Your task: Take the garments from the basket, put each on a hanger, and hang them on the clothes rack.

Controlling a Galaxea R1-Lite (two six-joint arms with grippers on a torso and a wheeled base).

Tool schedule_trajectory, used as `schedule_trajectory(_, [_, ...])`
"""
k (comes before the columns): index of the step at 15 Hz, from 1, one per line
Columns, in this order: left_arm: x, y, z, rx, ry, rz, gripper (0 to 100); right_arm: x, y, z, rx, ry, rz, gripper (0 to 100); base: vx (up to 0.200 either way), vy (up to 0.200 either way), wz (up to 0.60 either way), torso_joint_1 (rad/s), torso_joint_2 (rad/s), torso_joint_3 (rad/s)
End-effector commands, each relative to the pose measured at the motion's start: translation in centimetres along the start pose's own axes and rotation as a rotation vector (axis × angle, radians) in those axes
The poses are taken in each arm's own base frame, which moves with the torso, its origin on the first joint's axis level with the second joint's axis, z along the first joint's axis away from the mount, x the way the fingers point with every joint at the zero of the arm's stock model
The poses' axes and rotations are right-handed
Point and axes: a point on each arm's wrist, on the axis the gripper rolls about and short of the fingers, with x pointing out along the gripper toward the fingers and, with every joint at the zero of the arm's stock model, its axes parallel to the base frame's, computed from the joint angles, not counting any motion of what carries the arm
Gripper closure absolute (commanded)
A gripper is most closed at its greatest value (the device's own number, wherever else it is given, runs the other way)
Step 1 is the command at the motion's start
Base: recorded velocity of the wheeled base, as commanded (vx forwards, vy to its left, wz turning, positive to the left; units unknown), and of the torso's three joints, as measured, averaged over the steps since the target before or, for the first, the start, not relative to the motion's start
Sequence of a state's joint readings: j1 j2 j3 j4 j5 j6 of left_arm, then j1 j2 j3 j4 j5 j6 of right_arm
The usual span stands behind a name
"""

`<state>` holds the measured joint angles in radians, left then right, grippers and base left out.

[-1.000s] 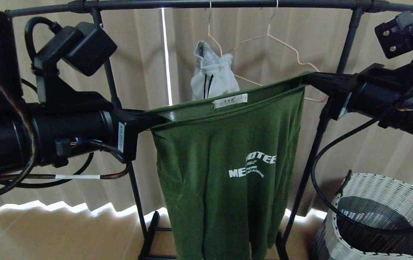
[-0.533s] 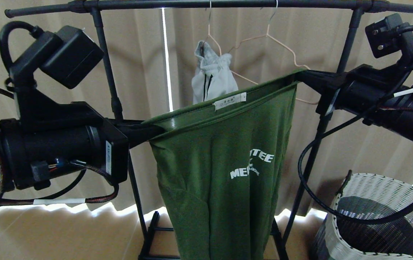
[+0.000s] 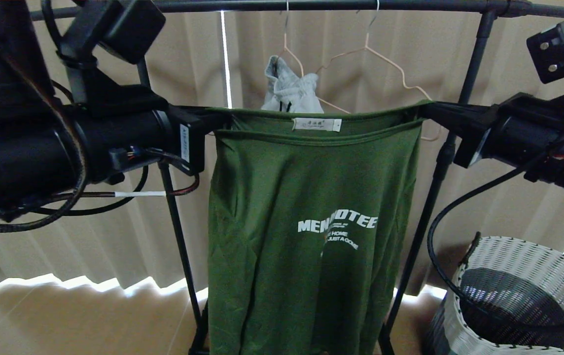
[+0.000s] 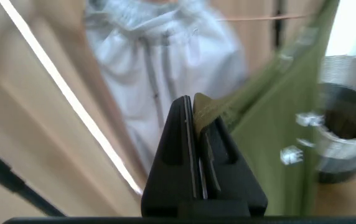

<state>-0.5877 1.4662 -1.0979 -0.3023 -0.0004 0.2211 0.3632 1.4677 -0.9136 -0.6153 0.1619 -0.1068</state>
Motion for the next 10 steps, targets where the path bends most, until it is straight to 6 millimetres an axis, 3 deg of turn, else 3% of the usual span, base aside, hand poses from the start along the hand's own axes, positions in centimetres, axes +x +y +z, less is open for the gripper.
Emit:
schedule_trajectory(1, [1.3, 0.0, -1.3, 0.0, 0.048, -0.002, 100, -1.3, 0.2, -0.2, 0.001, 0.0, 0.001, 100, 0.0, 0.0, 0.0, 0.0, 0.0, 0.0])
schedule_trajectory(3, [1.3, 0.1, -0.6, 0.001, 0.026, 0.003, 100, -1.1, 0.2, 0.4, -0.002, -0.018, -0.001, 100, 0.0, 0.0, 0.0, 0.0, 0.0, 0.0])
schedule_trajectory(6, [1.2, -0.2, -1.7, -0.004, 0.06, -0.008, 100, -1.2, 0.3, -1.0, 0.007, 0.028, 0.006, 100, 0.0, 0.0, 0.0, 0.0, 0.0, 0.0])
schedule_trajectory(10, [1.3, -0.2, -1.6, -0.002, 0.039, -0.003, 100, -1.1, 0.3, -1.0, 0.006, 0.028, 0.004, 100, 0.0, 0.0, 0.0, 0.0, 0.0, 0.0])
